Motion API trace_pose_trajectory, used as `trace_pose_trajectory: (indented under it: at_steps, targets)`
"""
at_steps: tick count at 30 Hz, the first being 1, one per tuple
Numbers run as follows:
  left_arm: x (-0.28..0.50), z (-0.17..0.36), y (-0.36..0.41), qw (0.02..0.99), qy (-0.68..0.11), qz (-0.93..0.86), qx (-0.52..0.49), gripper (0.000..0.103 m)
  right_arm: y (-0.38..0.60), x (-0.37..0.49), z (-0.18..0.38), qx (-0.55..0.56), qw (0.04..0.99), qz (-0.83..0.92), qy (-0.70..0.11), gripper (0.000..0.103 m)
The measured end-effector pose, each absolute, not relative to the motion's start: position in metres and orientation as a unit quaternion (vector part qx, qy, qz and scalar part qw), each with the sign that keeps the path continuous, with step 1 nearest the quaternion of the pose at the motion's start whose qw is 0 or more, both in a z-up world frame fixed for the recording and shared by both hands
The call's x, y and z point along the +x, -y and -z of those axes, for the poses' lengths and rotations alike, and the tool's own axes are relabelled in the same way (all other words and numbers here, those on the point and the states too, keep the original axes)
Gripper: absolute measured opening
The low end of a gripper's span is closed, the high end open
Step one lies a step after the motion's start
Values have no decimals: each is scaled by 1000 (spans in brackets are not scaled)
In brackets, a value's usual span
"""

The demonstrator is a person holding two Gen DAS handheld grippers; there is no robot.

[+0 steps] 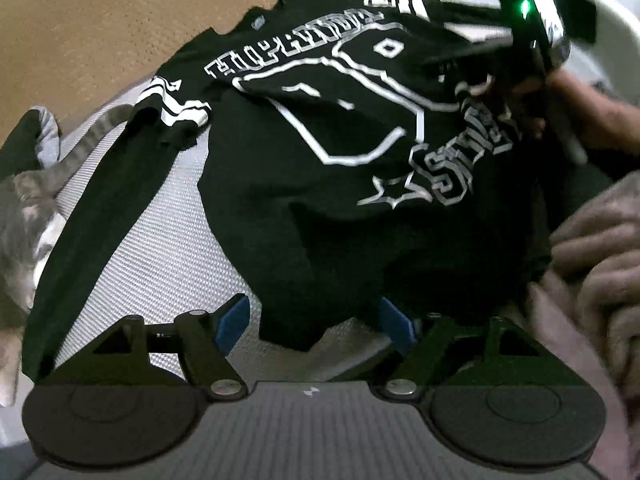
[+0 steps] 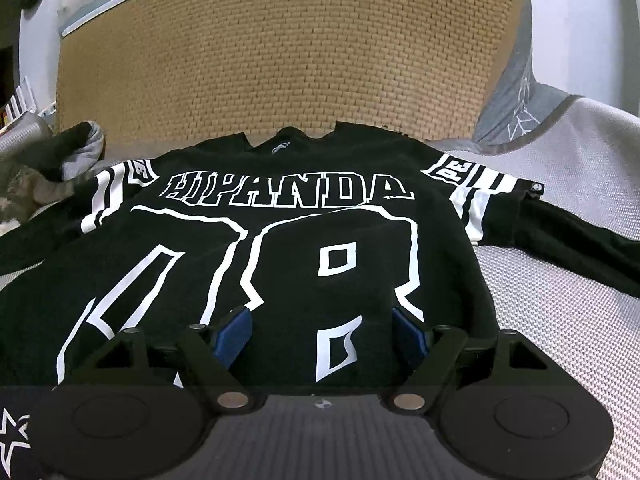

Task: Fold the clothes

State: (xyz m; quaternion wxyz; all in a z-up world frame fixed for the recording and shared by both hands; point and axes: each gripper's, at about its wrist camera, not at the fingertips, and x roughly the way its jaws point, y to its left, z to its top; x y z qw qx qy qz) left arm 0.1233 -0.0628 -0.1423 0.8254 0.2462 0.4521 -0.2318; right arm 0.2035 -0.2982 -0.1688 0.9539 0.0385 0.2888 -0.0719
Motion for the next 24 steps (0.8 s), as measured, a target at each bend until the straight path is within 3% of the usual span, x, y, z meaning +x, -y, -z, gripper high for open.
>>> trace_pose_trajectory:
  at_steps: [6,24]
  targets:
    - [128,146,63,828,-448,252,225,75,295,201,170,29,953,71,-294,79]
    - [137,50,36,876,-367,308,57,75,261,173,166,13,923,131,-362,79]
